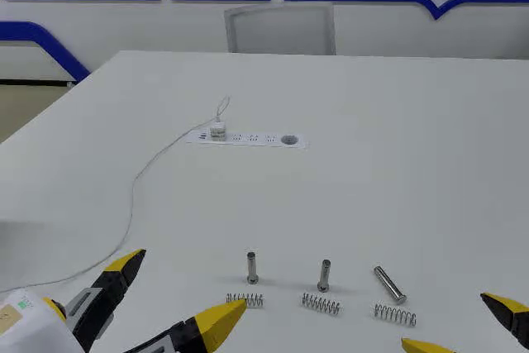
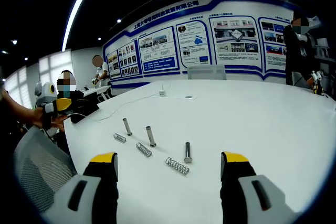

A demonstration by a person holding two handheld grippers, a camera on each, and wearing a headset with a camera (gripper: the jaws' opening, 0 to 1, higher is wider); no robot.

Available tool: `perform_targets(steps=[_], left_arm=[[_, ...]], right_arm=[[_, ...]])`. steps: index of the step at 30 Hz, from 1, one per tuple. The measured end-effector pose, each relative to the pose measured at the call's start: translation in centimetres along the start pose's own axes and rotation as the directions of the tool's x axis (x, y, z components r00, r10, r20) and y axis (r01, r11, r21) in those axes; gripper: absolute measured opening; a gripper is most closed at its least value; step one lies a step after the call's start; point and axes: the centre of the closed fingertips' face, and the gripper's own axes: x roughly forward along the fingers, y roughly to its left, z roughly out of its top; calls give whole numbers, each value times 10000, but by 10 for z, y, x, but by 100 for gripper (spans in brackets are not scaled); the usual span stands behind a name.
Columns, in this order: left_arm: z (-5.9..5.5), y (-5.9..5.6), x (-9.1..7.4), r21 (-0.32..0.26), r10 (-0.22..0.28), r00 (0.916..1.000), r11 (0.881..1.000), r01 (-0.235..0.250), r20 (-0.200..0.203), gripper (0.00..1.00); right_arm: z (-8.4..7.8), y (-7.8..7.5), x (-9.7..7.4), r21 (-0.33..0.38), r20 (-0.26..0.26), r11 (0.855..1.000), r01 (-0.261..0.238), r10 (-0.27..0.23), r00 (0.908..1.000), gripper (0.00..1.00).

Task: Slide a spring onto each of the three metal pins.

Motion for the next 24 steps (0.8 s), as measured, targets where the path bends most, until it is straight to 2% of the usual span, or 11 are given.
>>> perform_targets(steps=[7,11,15,18,24], left_arm=[[-4,-4,1,150,-159,9996,9998,163,-215,100],[-4,-5,1,183,-174,9995,9997,178,-245,100],[-5,-4,1,169,-155,9995,9997,160,-265,100],[-4,-3,1,204,-96,9997,9997,101,-240,100],[-1,-5,1,240,-140,9998,9996,143,-108,100]], right_arm=[[-2,0,0,87,-89,10000,-17,18,10000,81],[0,-1,0,256,43,9997,-33,32,10000,81],[3,-5,-2,91,140,9998,177,-178,9997,78],[0,-8,-2,385,80,9991,203,-206,9998,77],[-1,-8,-2,117,-59,9995,295,-294,9995,73]])
